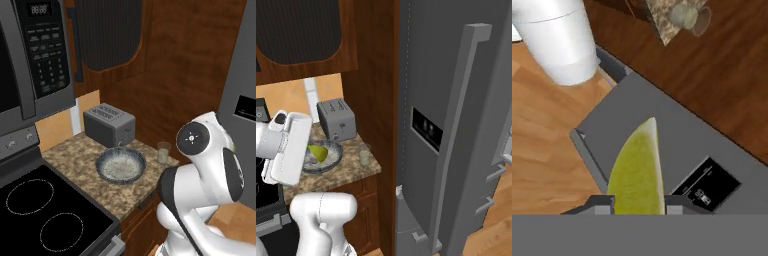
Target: Grab a lemon wedge from the fridge and one ice cube from the ice bowl, and put them in the glass of lemonade.
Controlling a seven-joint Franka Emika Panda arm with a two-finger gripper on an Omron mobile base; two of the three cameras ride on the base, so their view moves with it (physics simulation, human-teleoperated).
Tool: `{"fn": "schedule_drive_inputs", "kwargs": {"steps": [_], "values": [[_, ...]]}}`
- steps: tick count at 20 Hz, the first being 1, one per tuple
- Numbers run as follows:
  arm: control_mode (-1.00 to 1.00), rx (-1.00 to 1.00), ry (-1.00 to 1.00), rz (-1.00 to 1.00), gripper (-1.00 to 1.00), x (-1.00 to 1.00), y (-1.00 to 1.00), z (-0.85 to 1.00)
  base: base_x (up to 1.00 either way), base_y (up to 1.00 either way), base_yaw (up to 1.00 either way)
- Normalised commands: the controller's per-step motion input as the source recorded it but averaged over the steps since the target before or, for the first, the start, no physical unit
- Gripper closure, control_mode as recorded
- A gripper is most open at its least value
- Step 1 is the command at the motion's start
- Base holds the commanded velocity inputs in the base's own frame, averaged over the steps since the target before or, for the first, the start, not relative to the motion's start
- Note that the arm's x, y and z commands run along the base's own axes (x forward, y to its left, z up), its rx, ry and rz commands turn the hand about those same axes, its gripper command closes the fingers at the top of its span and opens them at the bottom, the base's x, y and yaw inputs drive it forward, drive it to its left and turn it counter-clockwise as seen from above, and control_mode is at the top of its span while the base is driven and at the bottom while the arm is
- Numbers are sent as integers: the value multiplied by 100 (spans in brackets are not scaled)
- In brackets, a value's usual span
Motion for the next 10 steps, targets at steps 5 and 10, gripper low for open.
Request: {"fn": "schedule_drive_inputs", "kwargs": {"steps": [5,10], "values": [[-100,-37,40,40,100,0,0,0,0,0,0],[-100,-36,43,35,100,2,1,-14,0,0,0]]}}
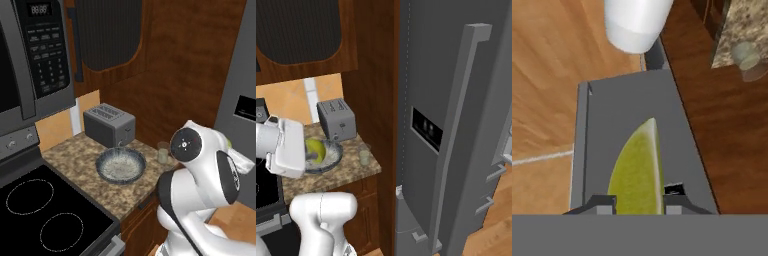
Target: Grab a lemon wedge from the fridge and one ice cube from the ice bowl, and put them in the glass of lemonade.
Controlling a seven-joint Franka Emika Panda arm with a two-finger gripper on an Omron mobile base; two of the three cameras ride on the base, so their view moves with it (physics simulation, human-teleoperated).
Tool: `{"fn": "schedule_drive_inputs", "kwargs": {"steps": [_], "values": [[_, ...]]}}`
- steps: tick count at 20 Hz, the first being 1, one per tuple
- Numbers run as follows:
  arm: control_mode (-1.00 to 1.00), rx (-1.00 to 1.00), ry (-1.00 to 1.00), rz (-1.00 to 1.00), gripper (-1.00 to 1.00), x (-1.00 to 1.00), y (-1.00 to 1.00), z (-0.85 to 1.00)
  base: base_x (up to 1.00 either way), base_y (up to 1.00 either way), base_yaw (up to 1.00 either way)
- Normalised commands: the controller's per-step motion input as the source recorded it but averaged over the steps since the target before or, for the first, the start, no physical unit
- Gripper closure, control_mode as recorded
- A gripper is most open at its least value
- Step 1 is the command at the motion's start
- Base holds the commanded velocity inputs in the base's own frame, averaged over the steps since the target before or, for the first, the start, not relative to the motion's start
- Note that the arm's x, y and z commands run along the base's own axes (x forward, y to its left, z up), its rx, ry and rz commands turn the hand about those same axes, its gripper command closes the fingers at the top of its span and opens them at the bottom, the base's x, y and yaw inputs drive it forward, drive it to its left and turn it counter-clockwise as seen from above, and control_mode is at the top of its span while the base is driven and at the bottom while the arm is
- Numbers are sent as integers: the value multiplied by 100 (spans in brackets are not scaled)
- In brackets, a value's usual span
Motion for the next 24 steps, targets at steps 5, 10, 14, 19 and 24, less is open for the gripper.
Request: {"fn": "schedule_drive_inputs", "kwargs": {"steps": [5,10,14,19,24], "values": [[-100,-17,37,16,100,34,35,-11,0,0,0],[-100,0,7,0,100,31,12,0,0,0,0],[-100,0,0,0,100,49,0,-17,0,0,0],[-100,-7,0,0,100,48,0,-35,0,0,0],[-100,-7,-3,0,100,47,-6,-43,0,0,0]]}}
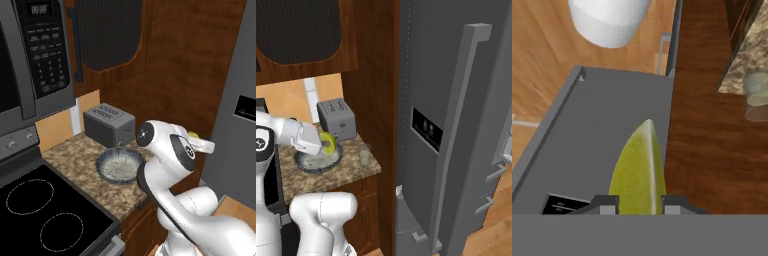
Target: Grab a lemon wedge from the fridge and one ice cube from the ice bowl, and put them in the glass of lemonade.
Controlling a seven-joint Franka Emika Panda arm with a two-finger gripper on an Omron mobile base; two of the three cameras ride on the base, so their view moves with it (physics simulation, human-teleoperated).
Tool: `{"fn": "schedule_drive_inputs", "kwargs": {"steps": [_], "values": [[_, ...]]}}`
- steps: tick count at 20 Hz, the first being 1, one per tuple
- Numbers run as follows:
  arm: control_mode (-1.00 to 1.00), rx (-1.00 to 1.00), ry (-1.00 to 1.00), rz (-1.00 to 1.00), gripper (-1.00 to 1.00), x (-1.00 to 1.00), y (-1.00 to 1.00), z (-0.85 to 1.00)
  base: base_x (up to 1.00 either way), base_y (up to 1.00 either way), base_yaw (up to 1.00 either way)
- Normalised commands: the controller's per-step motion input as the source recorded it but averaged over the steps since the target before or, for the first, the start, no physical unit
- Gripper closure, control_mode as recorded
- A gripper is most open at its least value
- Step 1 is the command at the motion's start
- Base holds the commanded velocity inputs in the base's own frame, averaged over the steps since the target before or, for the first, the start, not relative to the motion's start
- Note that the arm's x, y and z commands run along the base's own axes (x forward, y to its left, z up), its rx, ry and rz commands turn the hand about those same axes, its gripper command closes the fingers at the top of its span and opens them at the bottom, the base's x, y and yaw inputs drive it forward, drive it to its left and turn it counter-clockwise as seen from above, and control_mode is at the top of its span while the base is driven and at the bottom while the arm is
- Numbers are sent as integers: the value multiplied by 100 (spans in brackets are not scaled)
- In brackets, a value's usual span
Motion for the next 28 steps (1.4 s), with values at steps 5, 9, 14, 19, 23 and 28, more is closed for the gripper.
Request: {"fn": "schedule_drive_inputs", "kwargs": {"steps": [5,9,14,19,23,28], "values": [[-100,0,-4,0,100,52,-2,-24,0,0,0],[-100,0,-1,-2,100,55,0,-20,0,0,0],[-100,0,0,-3,100,48,0,-19,0,0,0],[-100,-2,0,-3,100,45,0,-25,0,0,0],[-100,-3,0,-1,100,37,0,-31,0,0,0],[-100,-3,0,0,100,33,0,-28,0,0,0]]}}
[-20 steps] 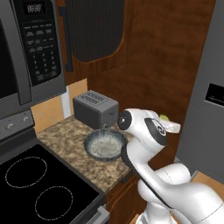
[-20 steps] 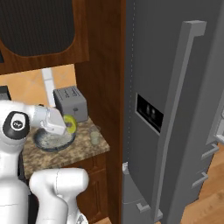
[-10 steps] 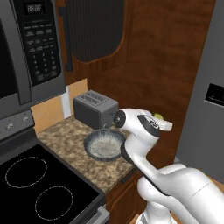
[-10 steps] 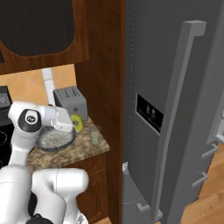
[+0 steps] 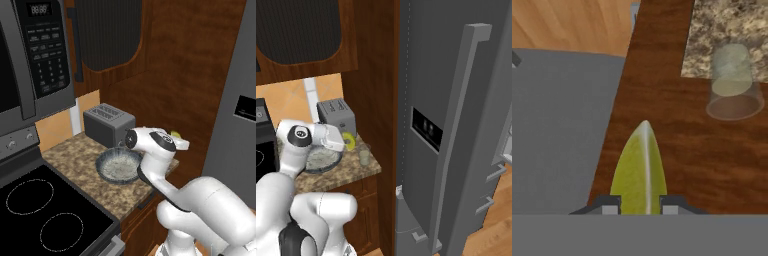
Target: Grab a lemon wedge from the fridge and one ice cube from the ice bowl, and put them in the glass of lemonade.
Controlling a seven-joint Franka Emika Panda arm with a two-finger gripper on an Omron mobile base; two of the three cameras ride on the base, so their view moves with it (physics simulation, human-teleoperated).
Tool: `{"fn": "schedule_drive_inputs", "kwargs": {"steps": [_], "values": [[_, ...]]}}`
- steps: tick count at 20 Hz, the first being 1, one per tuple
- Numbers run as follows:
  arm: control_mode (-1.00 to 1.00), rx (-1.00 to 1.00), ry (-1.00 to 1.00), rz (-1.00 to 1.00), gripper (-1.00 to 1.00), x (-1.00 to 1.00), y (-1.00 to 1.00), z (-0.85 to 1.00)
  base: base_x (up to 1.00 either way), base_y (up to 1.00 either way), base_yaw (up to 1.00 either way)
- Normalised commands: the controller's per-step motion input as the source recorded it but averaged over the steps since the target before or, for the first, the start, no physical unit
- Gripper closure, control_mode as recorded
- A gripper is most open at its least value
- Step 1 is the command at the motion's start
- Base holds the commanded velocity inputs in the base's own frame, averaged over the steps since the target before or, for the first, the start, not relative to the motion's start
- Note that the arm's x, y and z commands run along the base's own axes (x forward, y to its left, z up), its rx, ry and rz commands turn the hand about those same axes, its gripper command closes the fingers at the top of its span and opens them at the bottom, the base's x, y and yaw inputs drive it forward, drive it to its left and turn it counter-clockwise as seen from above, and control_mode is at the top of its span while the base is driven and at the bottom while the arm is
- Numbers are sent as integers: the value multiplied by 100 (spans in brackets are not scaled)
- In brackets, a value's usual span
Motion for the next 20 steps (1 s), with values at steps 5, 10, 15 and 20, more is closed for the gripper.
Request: {"fn": "schedule_drive_inputs", "kwargs": {"steps": [5,10,15,20], "values": [[-100,-1,0,0,100,22,0,-18,0,0,0],[-100,0,0,0,100,24,0,-21,0,0,0],[-100,0,0,0,100,32,0,-18,0,0,0],[-100,0,0,0,100,35,0,-11,0,0,0]]}}
